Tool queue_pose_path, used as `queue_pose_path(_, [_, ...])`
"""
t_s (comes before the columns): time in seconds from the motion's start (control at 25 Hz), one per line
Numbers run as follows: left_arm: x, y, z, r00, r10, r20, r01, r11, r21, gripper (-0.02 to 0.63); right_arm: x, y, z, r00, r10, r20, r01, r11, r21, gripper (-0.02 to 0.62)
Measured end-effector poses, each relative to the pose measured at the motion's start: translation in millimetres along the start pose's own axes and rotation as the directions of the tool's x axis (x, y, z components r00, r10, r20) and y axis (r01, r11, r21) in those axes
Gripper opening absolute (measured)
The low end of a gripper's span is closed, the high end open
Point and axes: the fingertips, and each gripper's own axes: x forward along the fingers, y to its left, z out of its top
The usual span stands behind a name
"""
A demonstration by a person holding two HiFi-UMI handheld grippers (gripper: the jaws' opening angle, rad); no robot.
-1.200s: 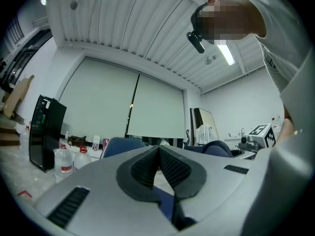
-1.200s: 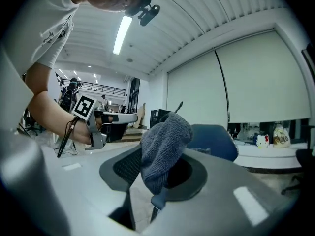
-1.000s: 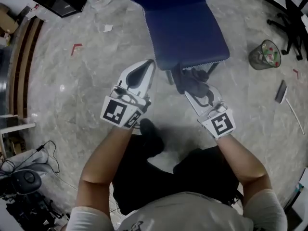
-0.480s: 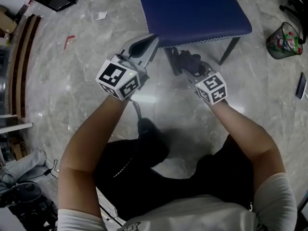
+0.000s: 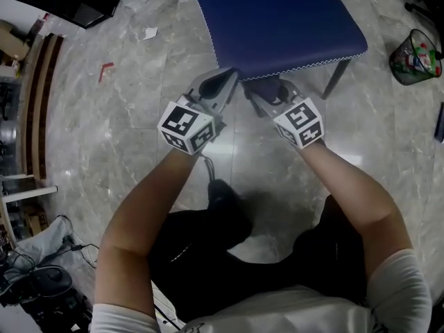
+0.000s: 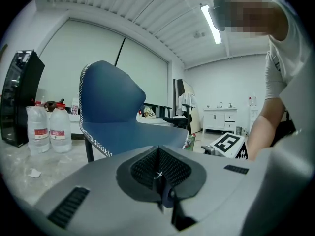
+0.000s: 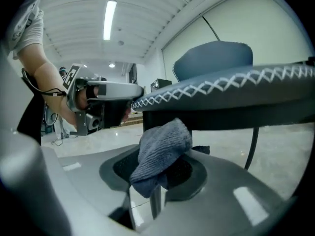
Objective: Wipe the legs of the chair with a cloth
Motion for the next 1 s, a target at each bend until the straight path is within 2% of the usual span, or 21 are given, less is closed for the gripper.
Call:
queue_pose_path(0.12, [1.1, 2.2, -0.7, 1.0, -0.011, -0.004, 0.011, 1.0, 0.02, 0.006, 11.0, -5.1, -30.4, 0.999, -0.035, -0.04, 0.035, 0.999, -0.013, 0.121])
queue_pose_path(0.2, [0.6, 3.6, -1.4, 1.0, -0.008, -0.016, 0.008, 0.999, 0.032, 0.006, 20.5, -4.8, -78.1, 0.989, -0.035, -0.141, 0.032, 0.999, -0.023, 0.121])
queue_pose_path(0.28, [3.3, 1.7, -0.9, 1.0, -0.009, -0.013, 0.009, 1.0, 0.023, 0.006, 26.1, -4.6, -141.0, 0.96, -0.018, -0.279, 0.02, 1.0, 0.004, 0.121])
queue_pose_path(0.4, [7.2, 4.6, 1.8, 1.0, -0.021, 0.001, 0.021, 1.0, -0.001, 0.006, 36.3, -4.6, -213.0, 0.894, -0.001, -0.449, 0.019, 0.999, 0.036, 0.121])
queue_pose_path(0.48, [5.6, 7.1, 0.3, 1.0, -0.022, -0.002, 0.022, 1.0, -0.014, 0.006, 43.2, -4.7, -233.9, 0.866, -0.002, -0.5, 0.044, 0.996, 0.072, 0.121])
queue_pose_path(0.56, [4.7, 7.7, -1.1, 1.0, -0.023, -0.008, 0.023, 1.0, -0.02, 0.006, 46.7, -7.8, -239.9, 0.853, -0.012, -0.522, 0.07, 0.993, 0.091, 0.121])
queue_pose_path(0.64, [3.2, 10.5, -1.1, 1.0, -0.016, -0.008, 0.016, 1.0, -0.022, 0.006, 49.3, -8.4, -234.3, 0.85, -0.016, -0.526, 0.067, 0.995, 0.079, 0.121])
queue_pose_path(0.72, [0.5, 13.7, -1.7, 1.0, -0.009, -0.011, 0.008, 1.0, -0.025, 0.006, 49.7, -3.6, -214.3, 0.86, -0.019, -0.509, 0.035, 0.999, 0.021, 0.121])
queue_pose_path(0.8, [-1.3, 15.4, -2.4, 1.0, -0.007, -0.015, 0.007, 1.0, -0.025, 0.006, 45.8, 0.4, -176.4, 0.893, -0.025, -0.449, -0.005, 0.998, -0.065, 0.12])
queue_pose_path(0.88, [-1.3, 18.1, -0.5, 1.0, -0.007, -0.007, 0.007, 1.0, -0.021, 0.006, 40.2, 0.7, -121.4, 0.941, -0.023, -0.338, -0.02, 0.992, -0.123, 0.118])
queue_pose_path(1.0, [-0.9, 20.1, 1.4, 1.0, 0.006, 0.005, -0.006, 1.0, -0.027, 0.006, 26.6, 5.6, -37.5, 0.987, -0.009, -0.16, -0.015, 0.989, -0.148, 0.118])
